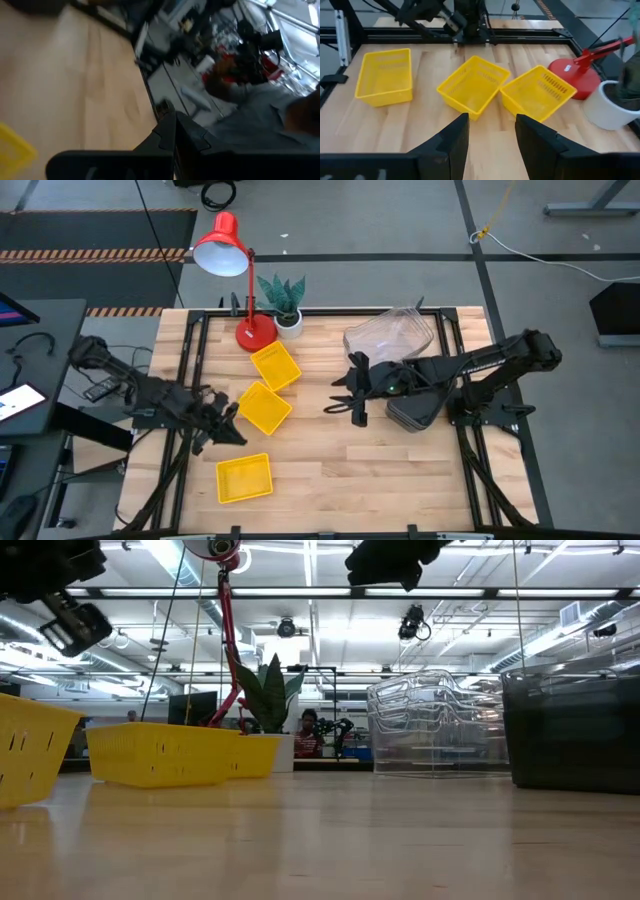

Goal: Stack baskets by color
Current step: Stack the bottom yellow bin on the middle yellow bin

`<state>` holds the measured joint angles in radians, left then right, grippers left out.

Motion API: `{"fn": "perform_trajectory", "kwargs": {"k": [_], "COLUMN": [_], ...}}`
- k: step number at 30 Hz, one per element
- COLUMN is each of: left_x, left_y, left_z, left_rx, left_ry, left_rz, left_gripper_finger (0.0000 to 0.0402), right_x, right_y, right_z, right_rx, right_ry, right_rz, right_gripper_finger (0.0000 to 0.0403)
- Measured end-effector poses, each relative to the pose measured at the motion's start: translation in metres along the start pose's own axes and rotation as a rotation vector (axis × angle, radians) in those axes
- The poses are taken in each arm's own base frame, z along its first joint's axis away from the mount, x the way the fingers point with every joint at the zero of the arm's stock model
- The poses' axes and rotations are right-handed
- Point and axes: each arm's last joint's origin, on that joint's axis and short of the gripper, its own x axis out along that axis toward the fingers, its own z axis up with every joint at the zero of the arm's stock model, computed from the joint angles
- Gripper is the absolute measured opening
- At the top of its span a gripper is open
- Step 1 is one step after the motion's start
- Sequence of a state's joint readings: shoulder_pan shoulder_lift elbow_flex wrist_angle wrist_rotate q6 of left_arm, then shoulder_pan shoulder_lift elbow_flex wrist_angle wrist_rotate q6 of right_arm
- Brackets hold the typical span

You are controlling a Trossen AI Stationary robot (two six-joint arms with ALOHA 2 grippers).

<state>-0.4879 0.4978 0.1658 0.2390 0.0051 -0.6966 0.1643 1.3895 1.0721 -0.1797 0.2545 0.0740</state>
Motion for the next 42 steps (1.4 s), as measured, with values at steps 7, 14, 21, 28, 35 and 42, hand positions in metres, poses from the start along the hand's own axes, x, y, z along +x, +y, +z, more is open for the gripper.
{"fn": "perform_trajectory", "kwargs": {"k": [7,14,21,28,35,42], "left_x": [0.013,0.028,0.043,0.055,0.065,0.071], "left_y": [-0.018,-0.043,-0.061,-0.069,-0.064,-0.051], "left_z": [-0.011,-0.004,0.000,0.001,-0.009,-0.024], "left_rx": [-0.136,-0.116,-0.124,-0.079,-0.058,-0.009], "left_ry": [0.145,0.260,0.355,0.453,0.503,0.573], "left_rz": [-0.026,0.027,0.204,0.383,0.440,0.571], "left_gripper_finger": [0.0008,0.0007,0.0007,0.0008,0.0014,0.0015], "right_x": [0.007,0.005,0.002,-0.002,-0.003,0.002], "right_y": [0.008,0.014,0.026,0.037,0.038,0.030], "right_z": [-0.017,-0.014,-0.014,-0.016,-0.016,-0.022], "right_rx": [0.005,-0.017,-0.030,-0.048,-0.110,-0.121], "right_ry": [-0.076,-0.129,-0.140,-0.141,-0.142,-0.112], "right_rz": [0.012,0.031,0.067,0.102,0.102,0.075], "right_gripper_finger": [0.0166,0.0166,0.0166,0.0166,0.0166,0.0166]}}
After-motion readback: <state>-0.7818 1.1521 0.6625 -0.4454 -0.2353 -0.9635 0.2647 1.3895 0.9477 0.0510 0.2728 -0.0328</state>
